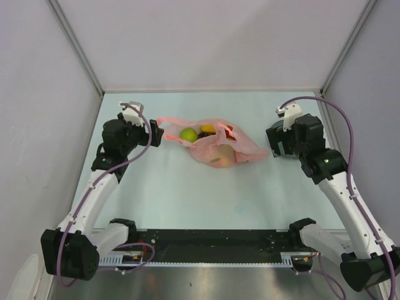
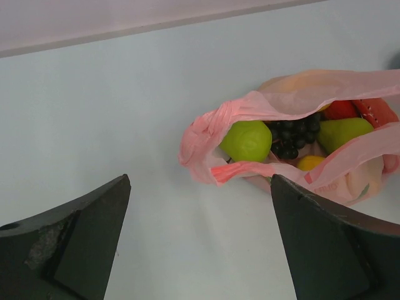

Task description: Take the fake fruits out of the plastic bag

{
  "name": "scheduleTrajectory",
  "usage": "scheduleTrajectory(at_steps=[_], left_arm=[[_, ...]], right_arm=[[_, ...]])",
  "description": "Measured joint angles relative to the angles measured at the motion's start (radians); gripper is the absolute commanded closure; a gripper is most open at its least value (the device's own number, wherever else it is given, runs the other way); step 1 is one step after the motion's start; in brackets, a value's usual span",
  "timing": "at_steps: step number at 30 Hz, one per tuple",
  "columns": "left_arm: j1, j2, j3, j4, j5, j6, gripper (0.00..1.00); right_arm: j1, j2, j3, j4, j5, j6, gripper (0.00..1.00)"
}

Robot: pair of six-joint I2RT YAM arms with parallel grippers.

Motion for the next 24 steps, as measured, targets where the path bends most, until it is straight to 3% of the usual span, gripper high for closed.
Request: scheduleTrajectory(at_steps=[5, 10, 18, 24], left_arm=[[0.000, 0.006, 0.034, -0.030, 0.002, 0.008, 0.00], [0.000, 0.019, 0.111, -0.055, -0.006, 0.012, 0.00], [0.000, 0.214, 0.413, -0.114, -0.030, 0.034, 0.00], [0.003, 0.285, 0.444, -0.156, 0.009, 0.007, 0.00]], right_arm=[[0.035, 0.003, 0.033, -0.006, -0.046, -0.030, 0.00], [0.057, 0.009, 0.120, 0.029, -0.161, -0.021, 0.07], [0.191, 0.195, 0.358, 0.108, -0.271, 0.071, 0.09], [0.247, 0.300, 0.444, 0.108, -0.330, 0.117, 0.08]])
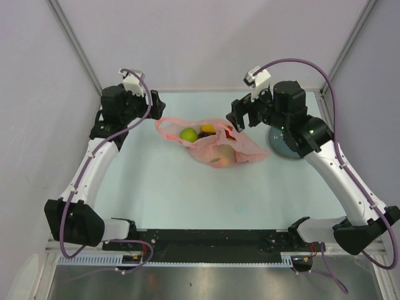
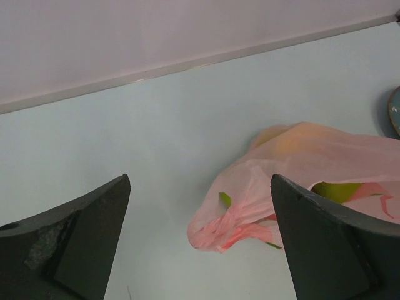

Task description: Take the fake fruits out of the plastic bag

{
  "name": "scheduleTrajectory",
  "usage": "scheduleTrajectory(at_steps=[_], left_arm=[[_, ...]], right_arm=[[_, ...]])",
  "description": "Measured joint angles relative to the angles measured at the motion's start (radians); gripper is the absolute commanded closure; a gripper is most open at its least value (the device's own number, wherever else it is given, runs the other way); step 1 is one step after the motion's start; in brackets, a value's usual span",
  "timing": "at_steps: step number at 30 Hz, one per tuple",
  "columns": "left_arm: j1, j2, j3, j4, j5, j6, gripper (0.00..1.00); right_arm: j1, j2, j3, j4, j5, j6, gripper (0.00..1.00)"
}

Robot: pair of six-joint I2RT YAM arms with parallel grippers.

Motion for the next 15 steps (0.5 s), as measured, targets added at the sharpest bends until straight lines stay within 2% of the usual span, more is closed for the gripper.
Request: scheduleTrajectory(at_steps=[7, 12, 15], left_arm=[[0.002, -0.094, -0.114, -0.037, 0.069, 0.005, 0.00], [0.002, -0.075, -0.137, -0.056, 0.061, 0.026, 0.00], [0.002, -0.046, -0.139, -0.057, 0.052, 0.032, 0.02]], right_arm=[[0.060, 0.030, 0.072, -0.008, -0.070, -0.019, 0.06], [0.115, 0.060, 0.072, -0.034, -0.071, -0.045, 0.05], [0.146, 0.073, 0.072, -0.066, -0.060, -0.077, 0.15]])
